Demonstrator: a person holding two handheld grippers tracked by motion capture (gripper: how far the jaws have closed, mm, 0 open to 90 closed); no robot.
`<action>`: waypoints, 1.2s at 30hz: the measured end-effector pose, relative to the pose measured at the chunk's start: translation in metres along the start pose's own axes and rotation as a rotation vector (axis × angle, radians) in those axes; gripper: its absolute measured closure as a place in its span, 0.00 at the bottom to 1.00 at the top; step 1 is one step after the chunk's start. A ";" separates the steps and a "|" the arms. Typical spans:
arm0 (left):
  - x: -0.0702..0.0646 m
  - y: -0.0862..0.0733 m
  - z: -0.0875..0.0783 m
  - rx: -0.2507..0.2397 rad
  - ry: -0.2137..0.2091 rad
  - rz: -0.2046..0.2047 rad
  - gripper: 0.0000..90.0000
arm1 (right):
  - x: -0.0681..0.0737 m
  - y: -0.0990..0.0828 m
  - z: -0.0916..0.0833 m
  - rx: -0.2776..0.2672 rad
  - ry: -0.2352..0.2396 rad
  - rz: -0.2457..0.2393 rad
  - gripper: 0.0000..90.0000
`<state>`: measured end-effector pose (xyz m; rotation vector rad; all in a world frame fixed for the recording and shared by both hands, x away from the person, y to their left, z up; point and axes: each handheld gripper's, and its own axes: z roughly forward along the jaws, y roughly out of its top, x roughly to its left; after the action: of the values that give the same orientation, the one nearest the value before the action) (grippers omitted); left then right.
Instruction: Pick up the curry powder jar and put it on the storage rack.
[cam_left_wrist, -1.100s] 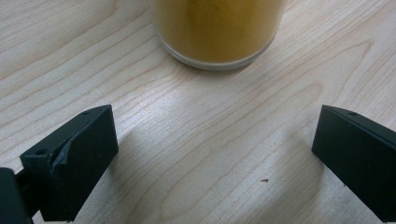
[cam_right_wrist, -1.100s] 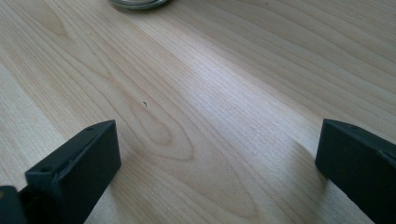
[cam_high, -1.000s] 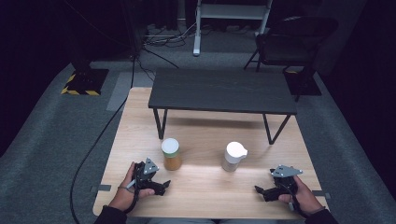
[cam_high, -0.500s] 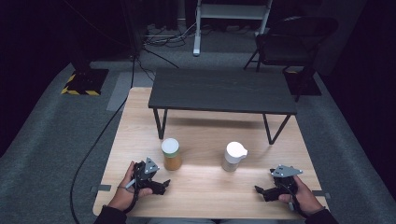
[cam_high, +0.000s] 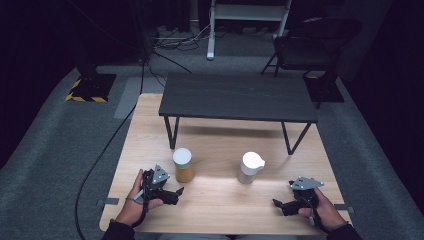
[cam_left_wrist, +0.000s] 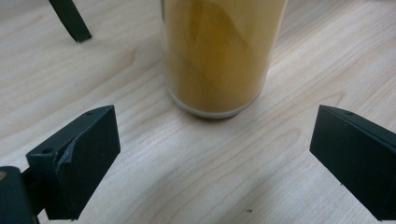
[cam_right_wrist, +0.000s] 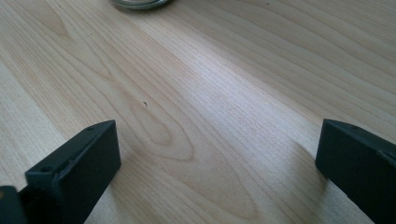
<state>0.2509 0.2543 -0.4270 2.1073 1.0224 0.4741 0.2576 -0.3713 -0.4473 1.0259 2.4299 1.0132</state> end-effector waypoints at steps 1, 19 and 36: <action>0.001 0.001 -0.001 -0.006 -0.006 -0.008 0.02 | 0.000 0.000 0.000 0.000 0.000 0.000 0.00; 0.000 0.013 -0.003 -0.063 0.001 -0.050 0.01 | 0.000 0.000 0.000 0.000 0.000 0.000 0.00; 0.000 0.023 0.003 -0.093 0.006 -0.071 0.01 | 0.000 0.000 0.000 0.000 0.000 -0.001 0.00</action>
<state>0.2650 0.2436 -0.4119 1.9817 1.0548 0.4844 0.2577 -0.3713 -0.4473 1.0251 2.4300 1.0129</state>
